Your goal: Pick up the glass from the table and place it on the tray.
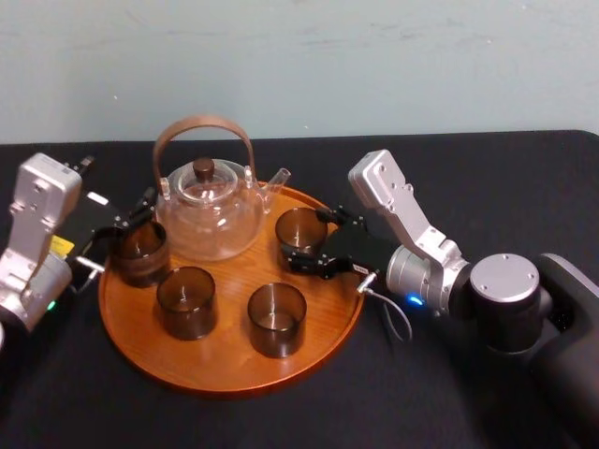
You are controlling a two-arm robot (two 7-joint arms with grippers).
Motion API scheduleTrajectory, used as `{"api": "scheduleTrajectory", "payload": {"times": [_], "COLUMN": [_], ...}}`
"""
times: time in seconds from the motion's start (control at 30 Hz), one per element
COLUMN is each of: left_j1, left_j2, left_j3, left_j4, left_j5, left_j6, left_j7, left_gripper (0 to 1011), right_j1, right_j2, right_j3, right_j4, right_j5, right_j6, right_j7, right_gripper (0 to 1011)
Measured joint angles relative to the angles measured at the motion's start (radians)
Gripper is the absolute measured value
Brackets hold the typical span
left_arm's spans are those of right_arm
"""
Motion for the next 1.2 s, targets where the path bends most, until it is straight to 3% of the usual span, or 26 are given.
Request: {"api": "scheduleTrajectory", "payload": {"times": [0.23, 0.4, 0.63, 0.83, 1.2], "left_j1": [0.000, 0.000, 0.000, 0.000, 0.000], "left_j2": [0.000, 0.000, 0.000, 0.000, 0.000], "left_j3": [0.000, 0.000, 0.000, 0.000, 0.000], "left_j4": [0.000, 0.000, 0.000, 0.000, 0.000], "left_j5": [0.000, 0.000, 0.000, 0.000, 0.000], "left_j6": [0.000, 0.000, 0.000, 0.000, 0.000], "left_j7": [0.000, 0.000, 0.000, 0.000, 0.000], "left_gripper": [1001, 1001, 1001, 1001, 1001], "right_j1": [0.000, -0.001, -0.008, -0.022, -0.076], "right_j2": [0.000, 0.000, 0.002, 0.015, 0.074], "right_j3": [0.001, 0.001, 0.011, 0.035, 0.101], "right_j4": [0.000, 0.000, -0.014, -0.061, -0.210], "right_j5": [0.001, 0.002, 0.003, 0.015, 0.065], "right_j6": [0.000, -0.001, -0.017, -0.044, -0.076], "right_j7": [0.001, 0.001, -0.001, -0.003, 0.000], "right_gripper": [909, 1000, 1002, 1002, 1002]}}
